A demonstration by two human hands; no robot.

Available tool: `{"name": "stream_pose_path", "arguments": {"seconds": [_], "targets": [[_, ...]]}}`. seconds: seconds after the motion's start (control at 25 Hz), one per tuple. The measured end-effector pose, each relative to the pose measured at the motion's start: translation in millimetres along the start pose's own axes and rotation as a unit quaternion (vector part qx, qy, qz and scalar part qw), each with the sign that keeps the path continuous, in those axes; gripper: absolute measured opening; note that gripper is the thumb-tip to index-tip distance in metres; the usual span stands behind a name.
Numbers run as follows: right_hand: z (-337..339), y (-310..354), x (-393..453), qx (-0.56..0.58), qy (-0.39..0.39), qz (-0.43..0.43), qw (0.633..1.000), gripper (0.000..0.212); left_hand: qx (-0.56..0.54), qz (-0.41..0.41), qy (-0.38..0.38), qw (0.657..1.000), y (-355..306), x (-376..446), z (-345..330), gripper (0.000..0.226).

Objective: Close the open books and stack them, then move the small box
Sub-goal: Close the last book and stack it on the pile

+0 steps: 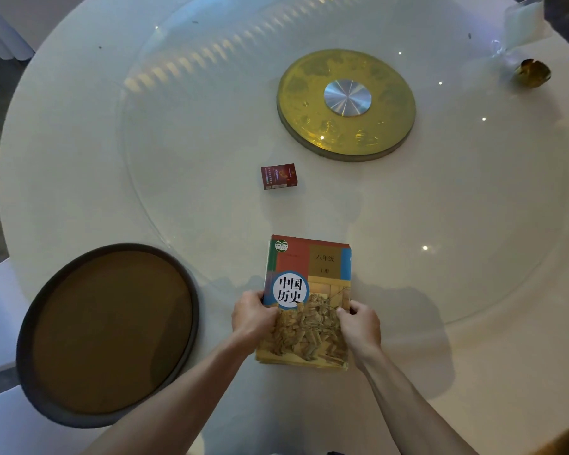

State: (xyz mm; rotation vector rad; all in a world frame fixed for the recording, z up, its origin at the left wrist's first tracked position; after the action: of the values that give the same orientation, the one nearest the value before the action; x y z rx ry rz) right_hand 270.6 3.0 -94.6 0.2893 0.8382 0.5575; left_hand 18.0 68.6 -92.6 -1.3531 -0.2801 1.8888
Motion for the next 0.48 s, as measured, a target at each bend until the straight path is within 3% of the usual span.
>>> {"name": "stream_pose_path", "arguments": {"seconds": [0.24,0.4,0.48], "targets": [[8,-2,3,0.030,-0.008,-0.016,0.999,0.019,-0.037,0.016,0.001,0.999,-9,-2,-7,0.034],[19,14,20,0.021,-0.015,-0.012,1.000,0.026,-0.060,0.012,0.001,0.998,-37,11,-11,0.012],[26,26,35,0.001,-0.024,-0.005,1.000,0.028,-0.068,0.000,0.006,0.998,-55,17,-13,0.014]]}}
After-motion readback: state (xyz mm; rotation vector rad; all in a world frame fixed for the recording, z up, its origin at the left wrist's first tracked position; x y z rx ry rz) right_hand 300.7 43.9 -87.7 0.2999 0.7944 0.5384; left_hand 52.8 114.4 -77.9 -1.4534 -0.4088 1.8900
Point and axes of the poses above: each hand's wrist, its own x-axis towards the middle knuckle, its own z-axis out of the back of the hand, y = z × x, the point moved 8 cm from there along x, towards the middle knuckle, and after that the axes turned 8 degrees about -x, right-handed, at the moved point
